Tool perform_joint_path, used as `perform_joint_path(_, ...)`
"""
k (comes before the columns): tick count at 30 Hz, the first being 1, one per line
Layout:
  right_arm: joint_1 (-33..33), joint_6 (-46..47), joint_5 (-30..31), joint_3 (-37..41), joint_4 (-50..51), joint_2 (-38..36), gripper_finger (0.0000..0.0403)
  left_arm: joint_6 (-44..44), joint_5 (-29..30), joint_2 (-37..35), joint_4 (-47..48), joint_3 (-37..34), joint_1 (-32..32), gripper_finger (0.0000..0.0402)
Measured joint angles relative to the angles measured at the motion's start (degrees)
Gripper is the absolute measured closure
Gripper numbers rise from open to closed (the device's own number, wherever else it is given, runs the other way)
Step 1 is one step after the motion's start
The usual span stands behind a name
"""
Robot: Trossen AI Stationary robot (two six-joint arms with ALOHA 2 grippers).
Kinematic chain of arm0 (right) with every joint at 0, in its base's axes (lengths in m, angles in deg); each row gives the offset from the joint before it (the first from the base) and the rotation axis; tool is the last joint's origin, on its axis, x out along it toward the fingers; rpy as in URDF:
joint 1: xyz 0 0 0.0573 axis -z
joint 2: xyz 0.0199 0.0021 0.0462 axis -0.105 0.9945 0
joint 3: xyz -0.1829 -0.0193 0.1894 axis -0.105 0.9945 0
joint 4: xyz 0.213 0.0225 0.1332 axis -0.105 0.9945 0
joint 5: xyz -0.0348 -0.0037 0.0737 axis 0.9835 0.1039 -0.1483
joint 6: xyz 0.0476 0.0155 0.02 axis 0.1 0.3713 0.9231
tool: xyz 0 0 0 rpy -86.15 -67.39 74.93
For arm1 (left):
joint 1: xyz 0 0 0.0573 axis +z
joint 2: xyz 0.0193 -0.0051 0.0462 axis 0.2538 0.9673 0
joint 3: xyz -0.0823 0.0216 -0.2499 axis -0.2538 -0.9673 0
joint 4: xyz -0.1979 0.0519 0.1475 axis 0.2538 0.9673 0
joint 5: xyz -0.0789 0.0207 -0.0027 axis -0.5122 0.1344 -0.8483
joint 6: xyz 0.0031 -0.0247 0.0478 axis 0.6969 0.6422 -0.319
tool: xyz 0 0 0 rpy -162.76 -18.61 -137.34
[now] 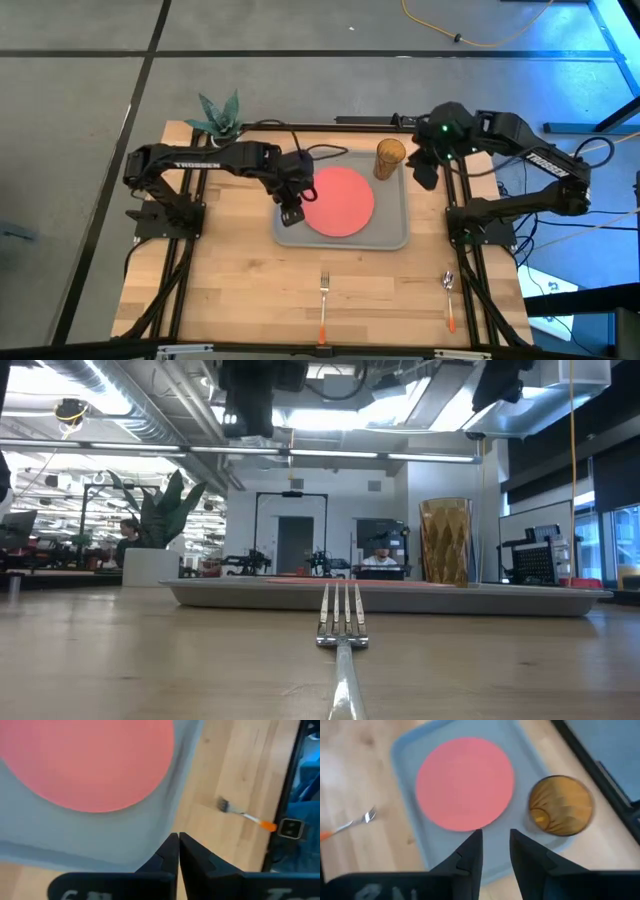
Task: Pick and place plate/cup/fork/spoon on tray
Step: Put the orange fork on the left side of the pink plate on the gray serving tray
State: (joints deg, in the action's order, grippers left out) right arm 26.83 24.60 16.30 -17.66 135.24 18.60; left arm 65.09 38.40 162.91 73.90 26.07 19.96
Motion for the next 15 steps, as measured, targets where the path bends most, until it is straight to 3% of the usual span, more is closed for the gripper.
perform_joint_path(6, -7.0, 3.6, 2.0, 0.0, 0.2, -1.4, 0.0325, 17.0, 3.3, 0.7, 1.5, -0.1, -4.6, 0.0357)
perform_joint_path(15, -13.0, 7.4, 3.1, 0.0, -0.2, -3.8, 0.0334, 40.2, 6.9, 0.9, -3.9, -0.2, -15.5, 0.0356)
